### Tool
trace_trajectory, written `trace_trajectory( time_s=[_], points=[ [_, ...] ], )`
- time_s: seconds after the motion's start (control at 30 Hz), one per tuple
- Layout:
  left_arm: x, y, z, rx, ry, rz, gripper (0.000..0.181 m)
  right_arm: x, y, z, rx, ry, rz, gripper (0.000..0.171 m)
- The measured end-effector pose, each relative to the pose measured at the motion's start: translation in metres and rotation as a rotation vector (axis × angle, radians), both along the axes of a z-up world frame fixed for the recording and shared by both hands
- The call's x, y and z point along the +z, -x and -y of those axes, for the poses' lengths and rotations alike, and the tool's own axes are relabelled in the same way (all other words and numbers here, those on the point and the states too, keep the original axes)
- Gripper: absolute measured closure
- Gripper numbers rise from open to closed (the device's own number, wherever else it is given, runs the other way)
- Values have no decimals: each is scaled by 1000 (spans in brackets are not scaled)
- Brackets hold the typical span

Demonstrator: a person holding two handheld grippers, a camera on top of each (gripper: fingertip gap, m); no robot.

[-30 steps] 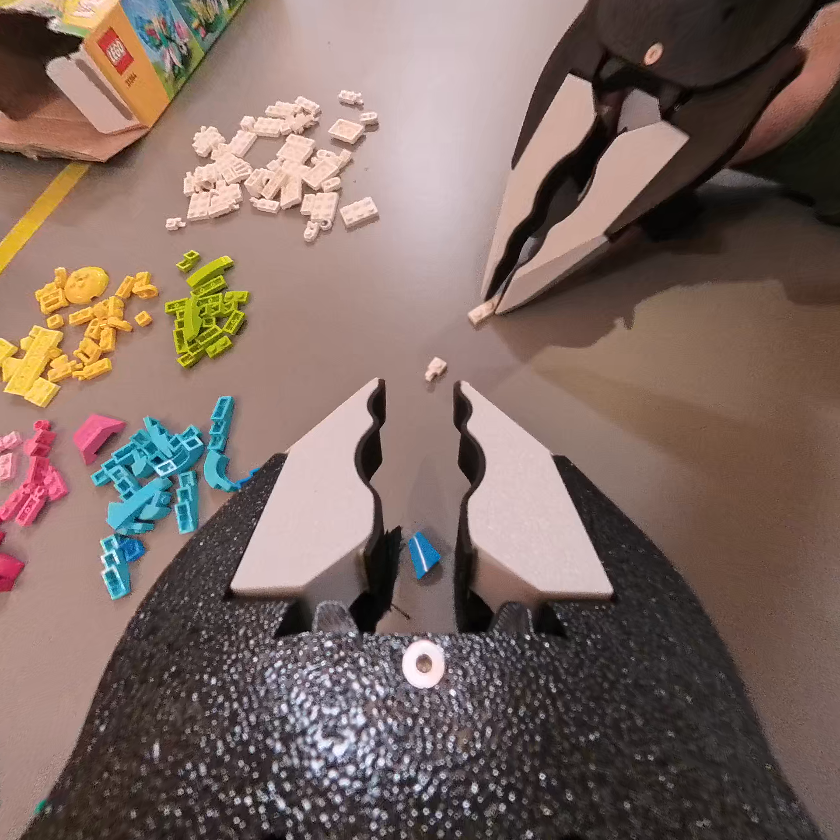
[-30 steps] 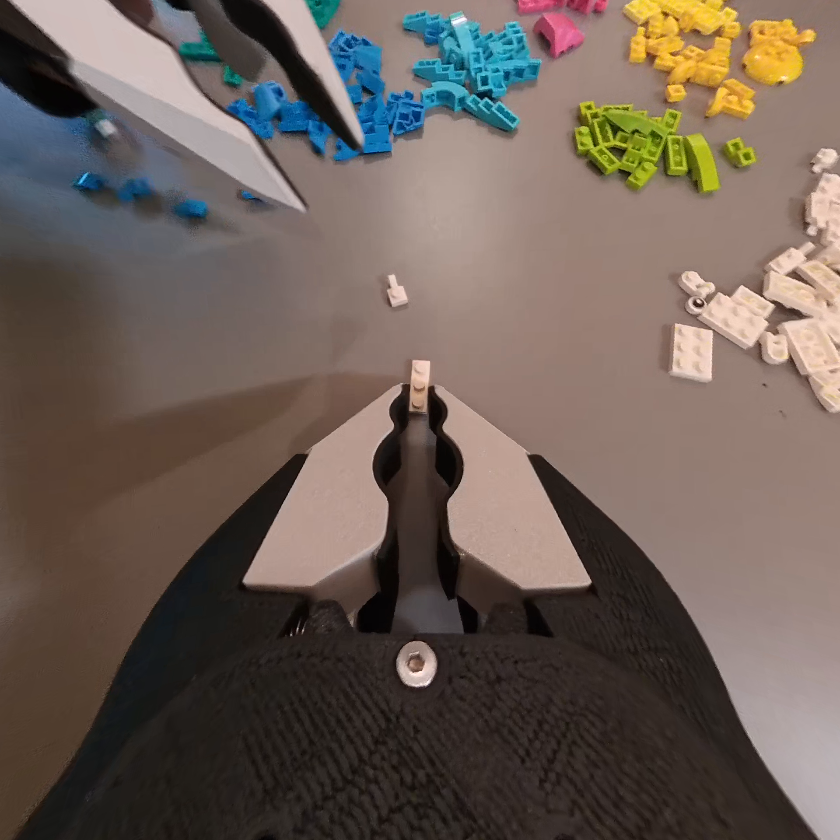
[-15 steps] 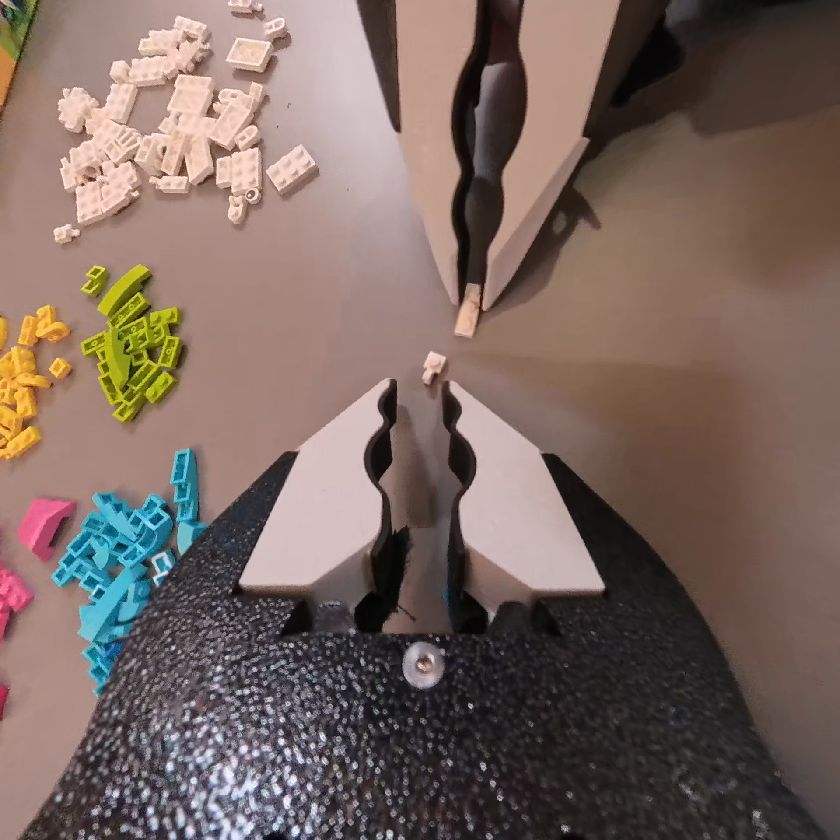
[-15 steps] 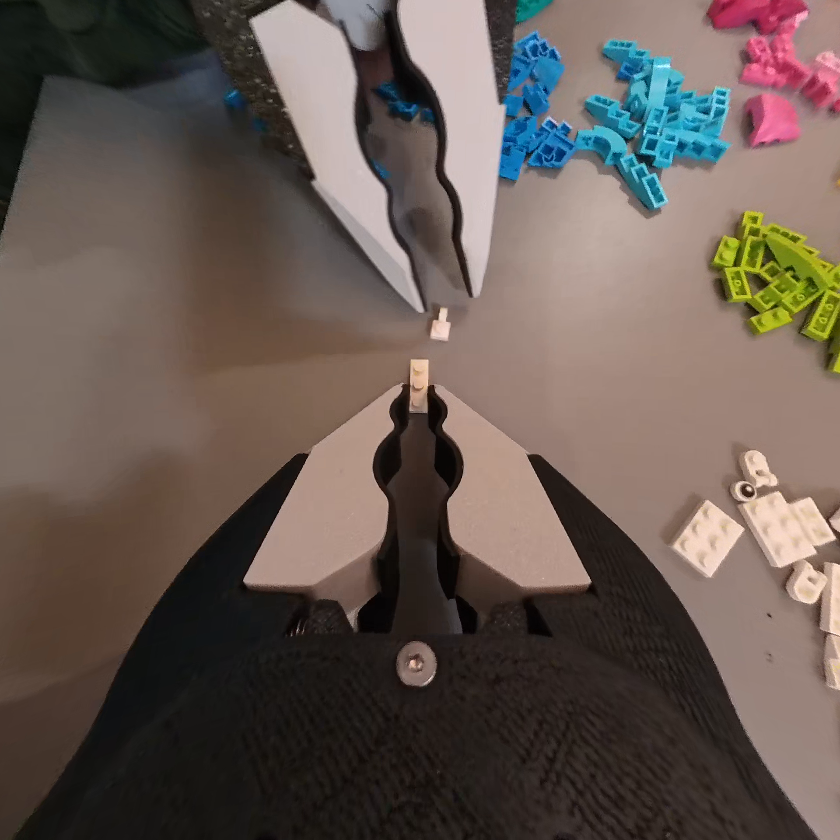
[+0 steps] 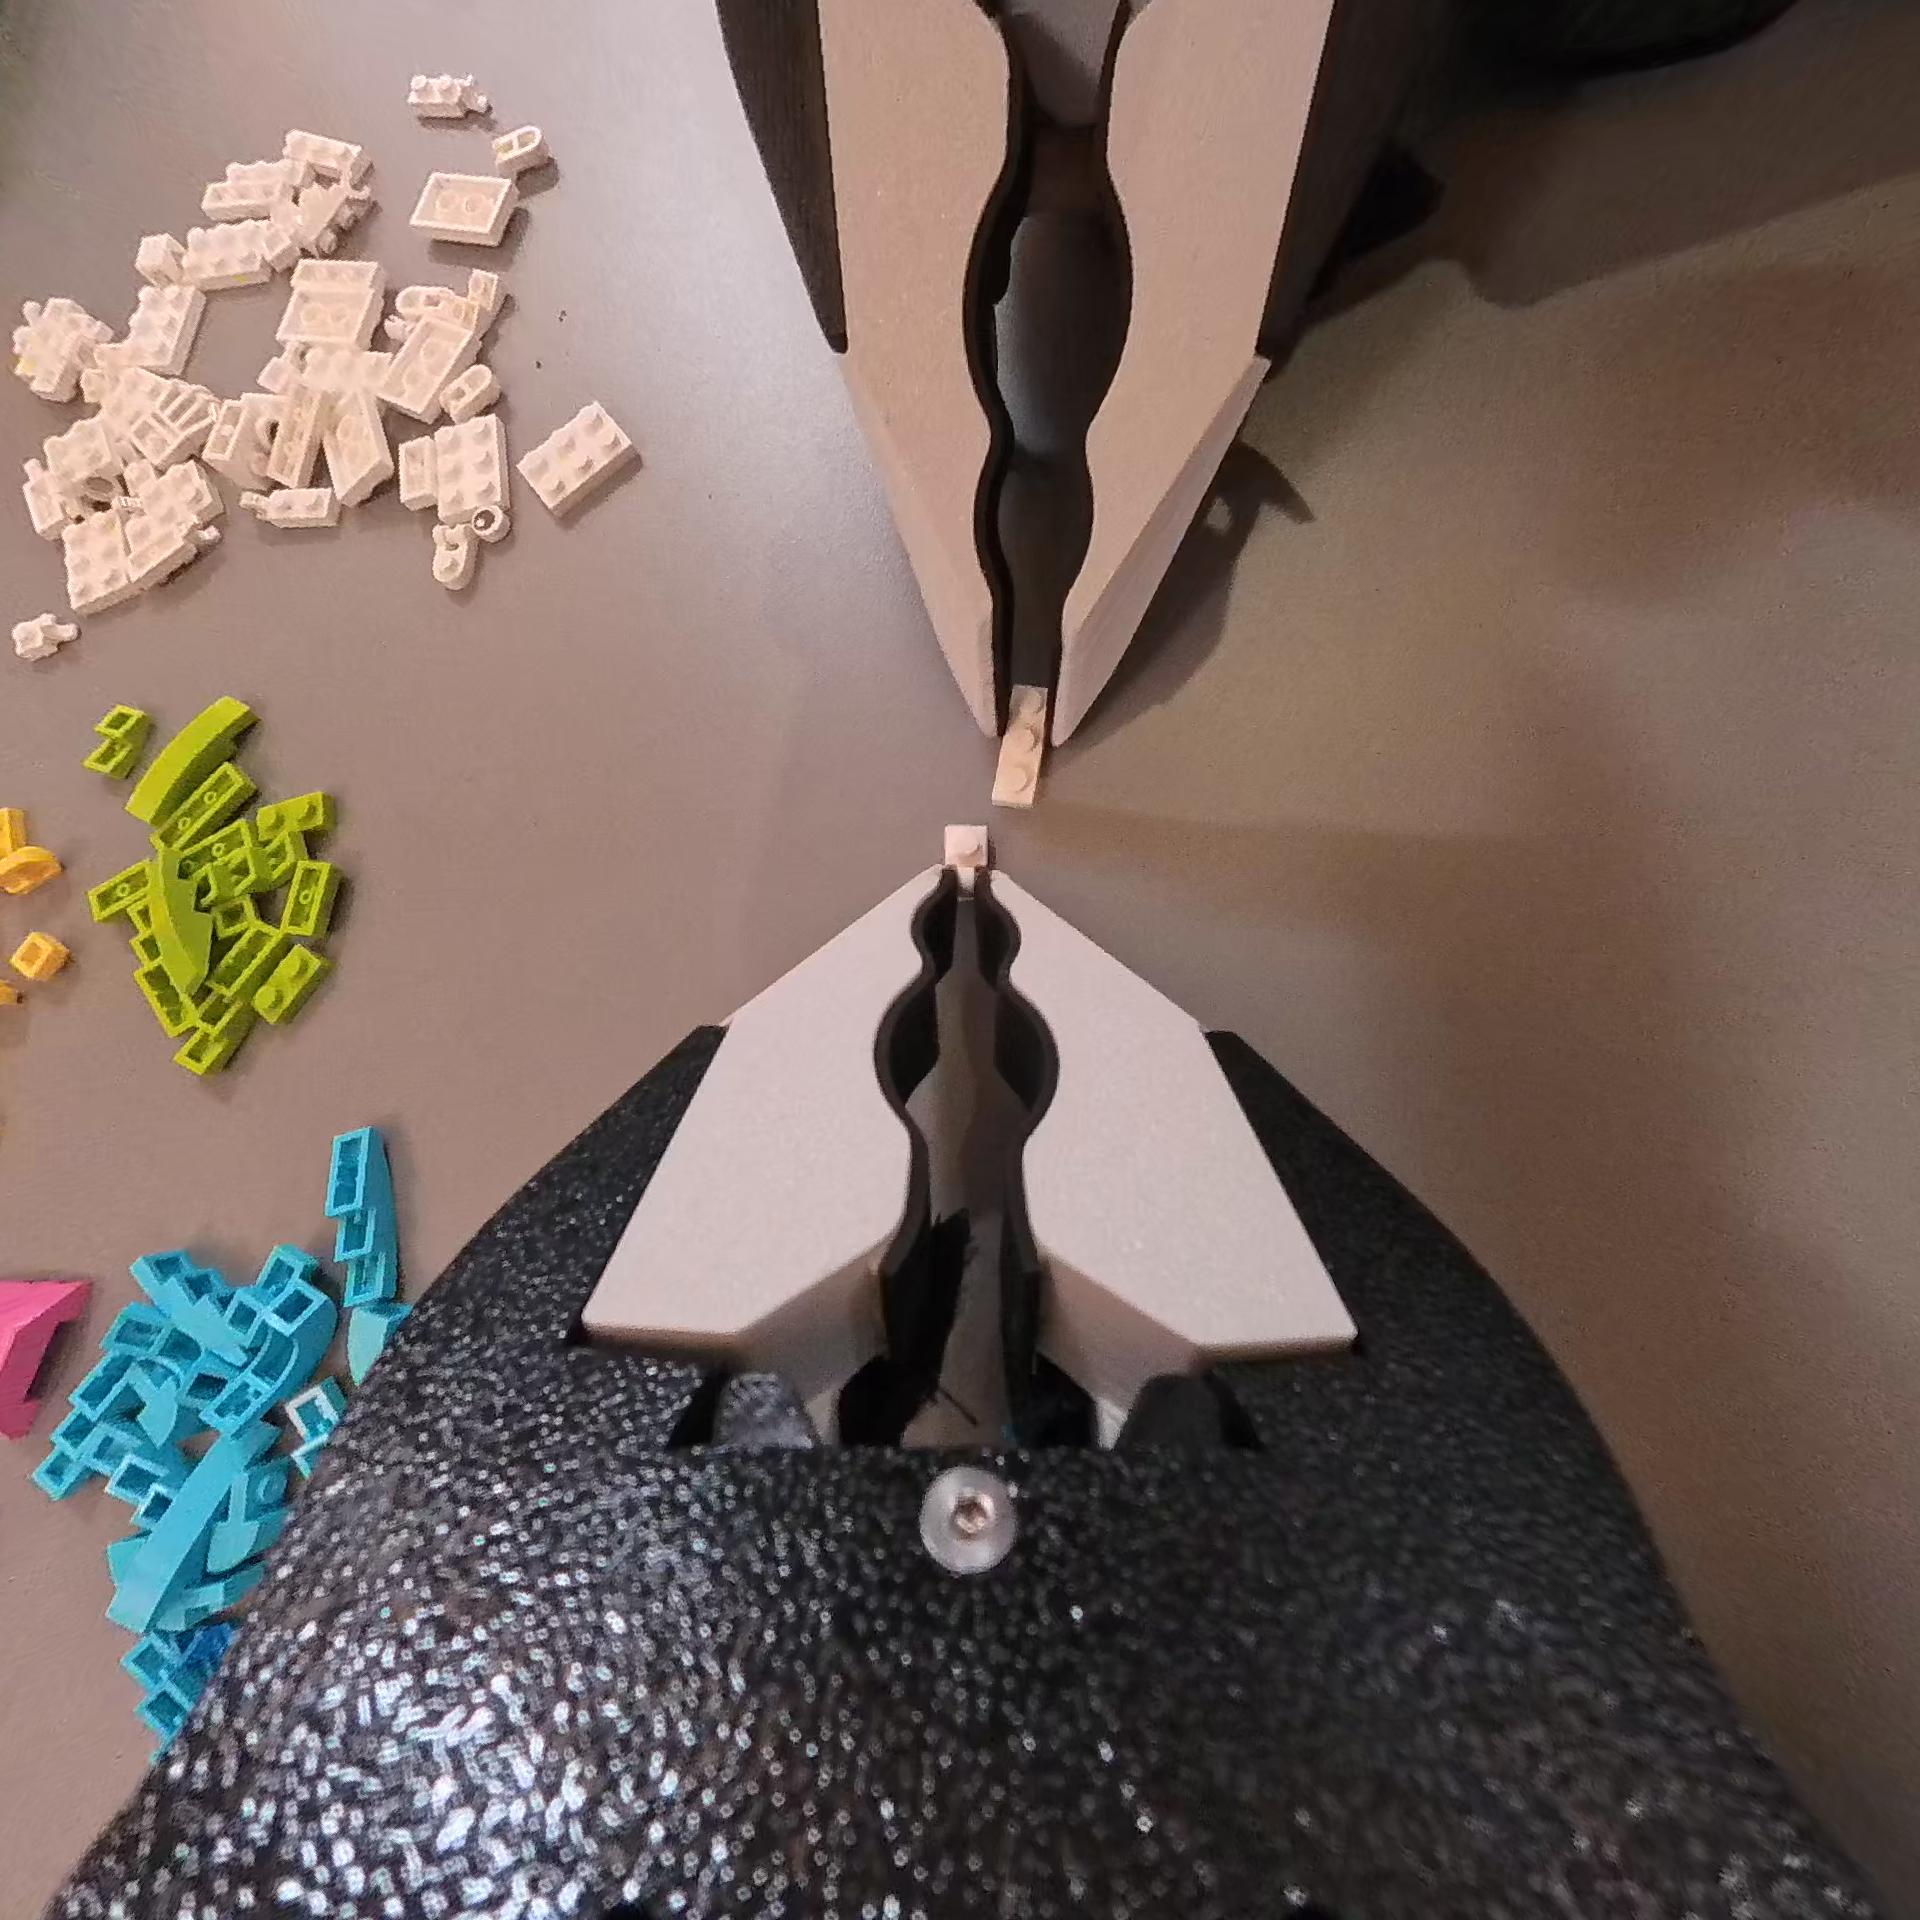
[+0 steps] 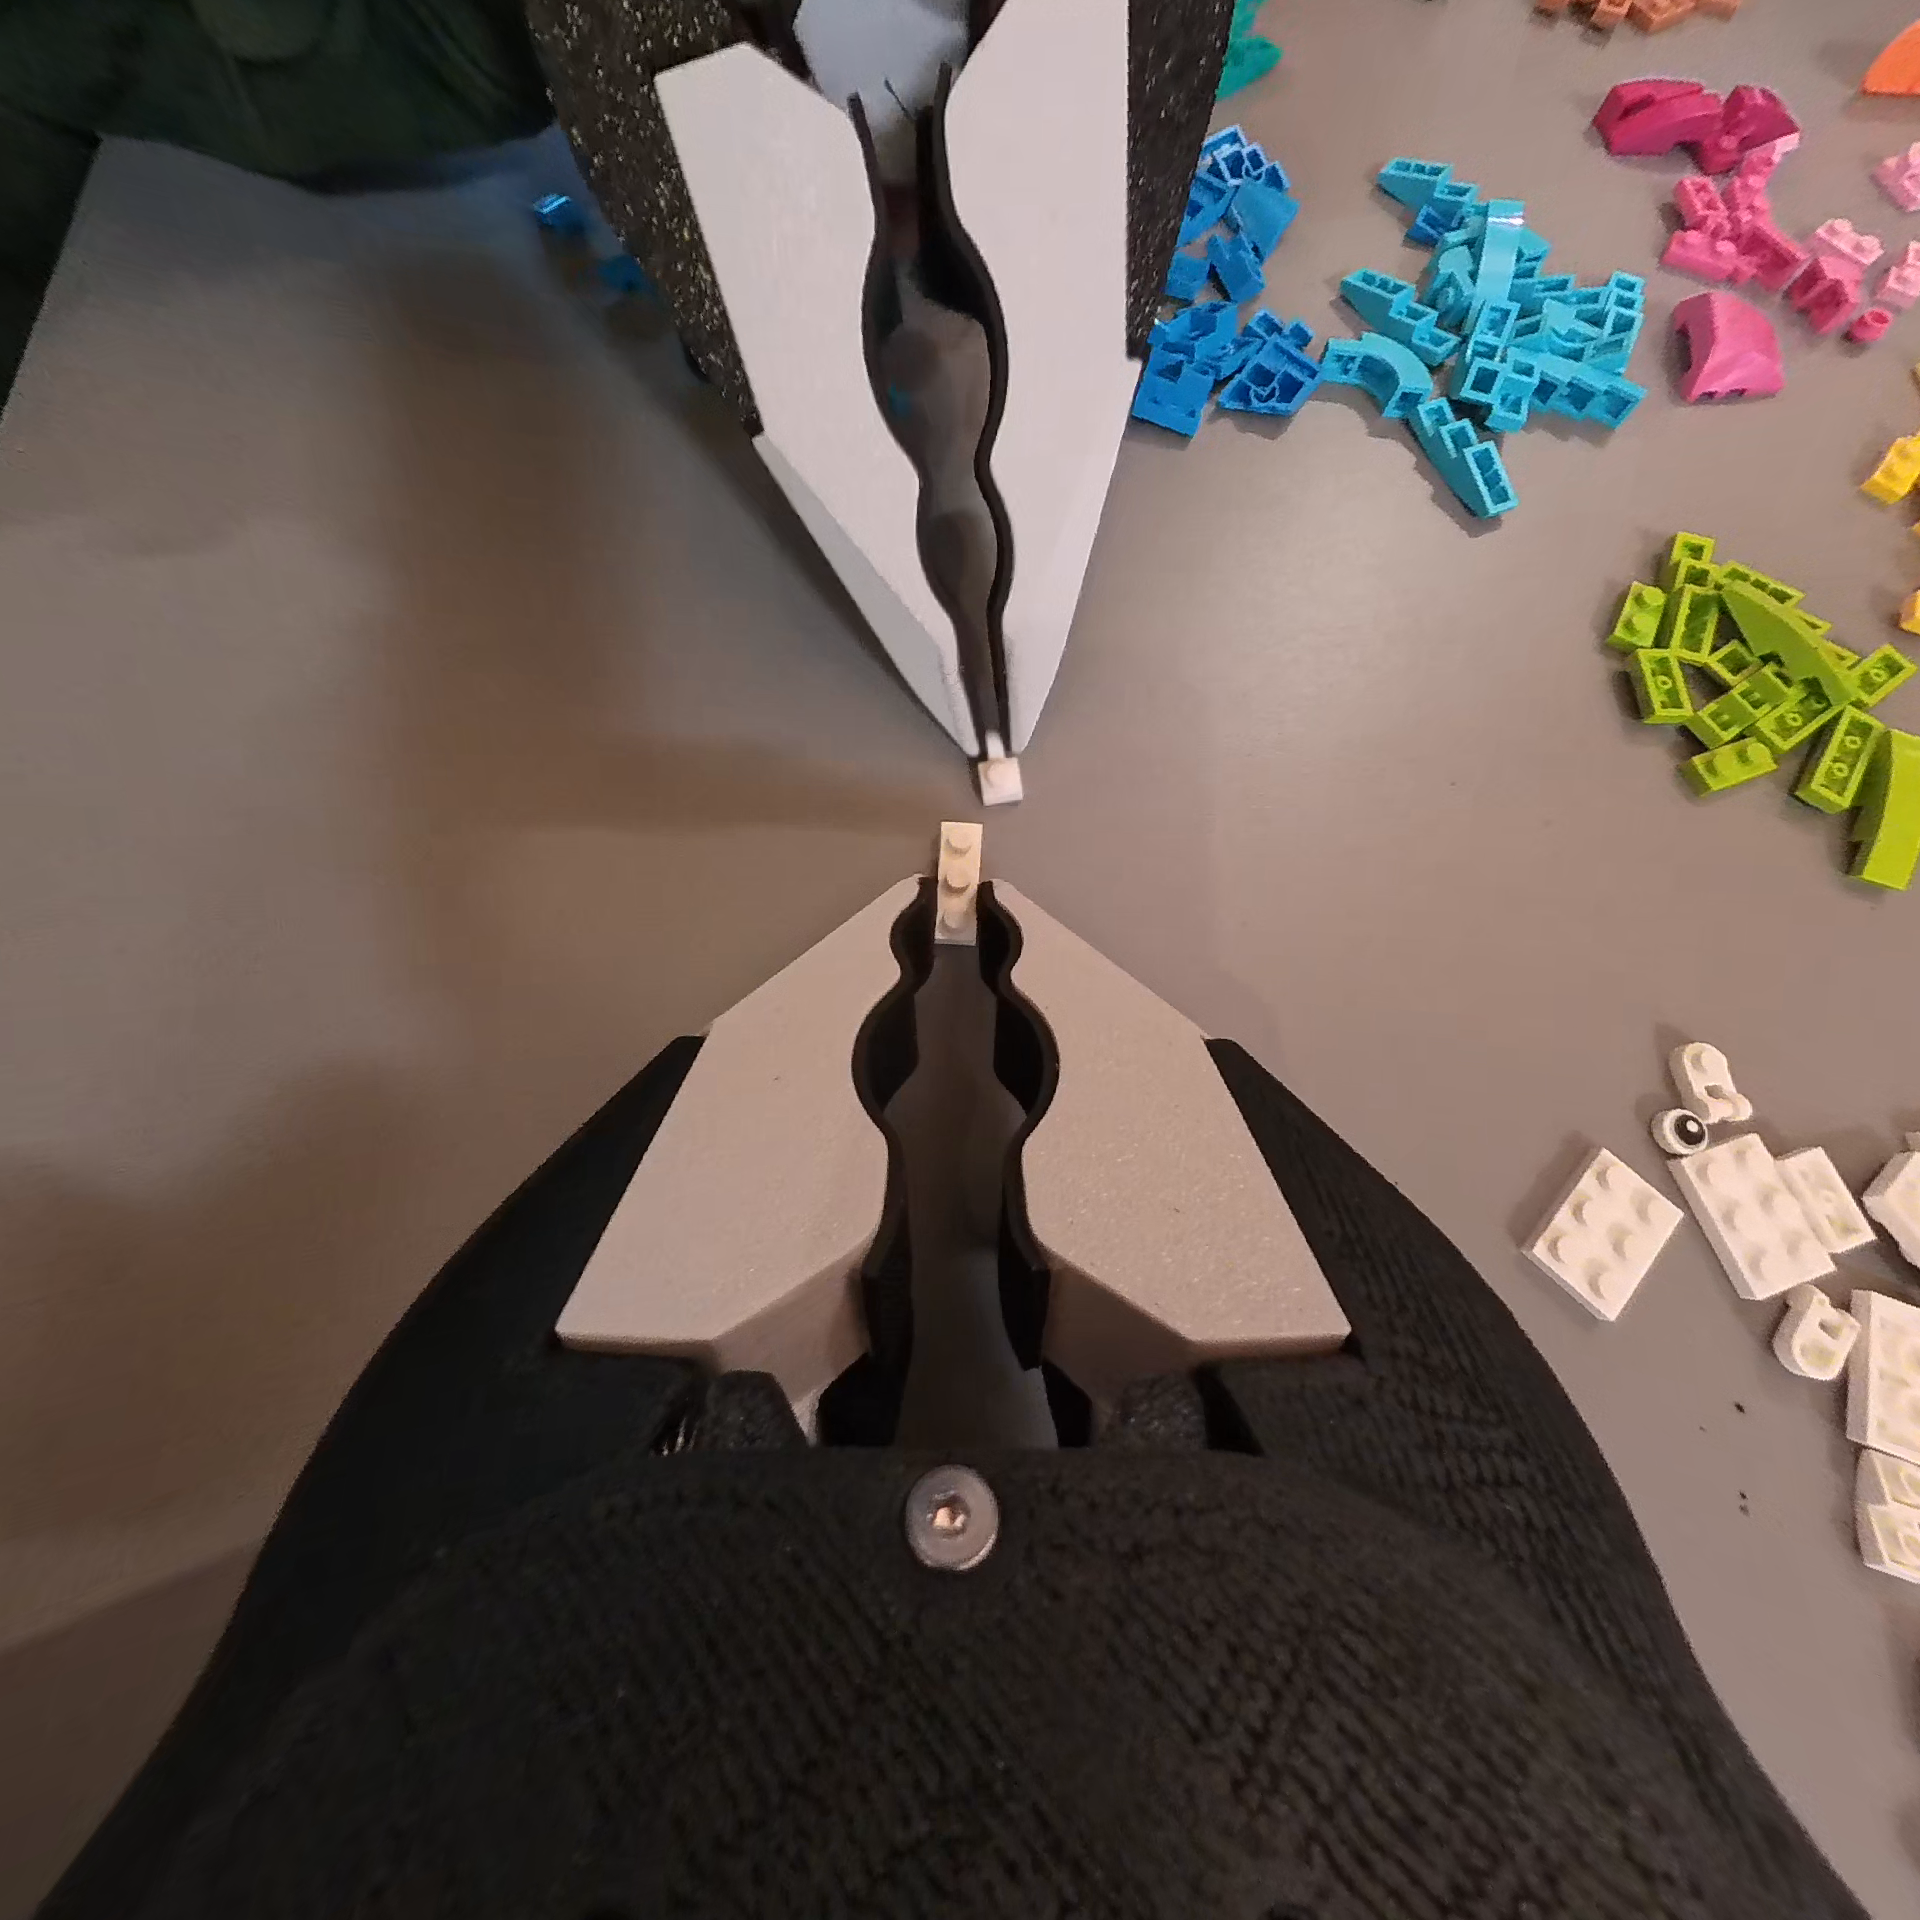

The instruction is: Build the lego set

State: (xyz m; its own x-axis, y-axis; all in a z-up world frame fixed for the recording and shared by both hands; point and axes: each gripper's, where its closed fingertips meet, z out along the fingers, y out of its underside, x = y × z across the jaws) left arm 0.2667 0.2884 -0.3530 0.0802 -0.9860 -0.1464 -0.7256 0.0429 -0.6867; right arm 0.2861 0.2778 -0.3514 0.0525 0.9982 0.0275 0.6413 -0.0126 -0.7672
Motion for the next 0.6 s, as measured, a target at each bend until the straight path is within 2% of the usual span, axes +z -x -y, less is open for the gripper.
trace_trajectory(
  time_s=[0.03,0.23,0.6],
  points=[
    [0,0,0,0,-2,-3,181,0,0,0,0,-1,0,165],
    [10,-7,6,-50,-6,12,181,0,0,0,3,-6,1,165],
    [3,-12,9,-100,84,-68,181,0,0,0,9,-20,2,165]
  ],
)
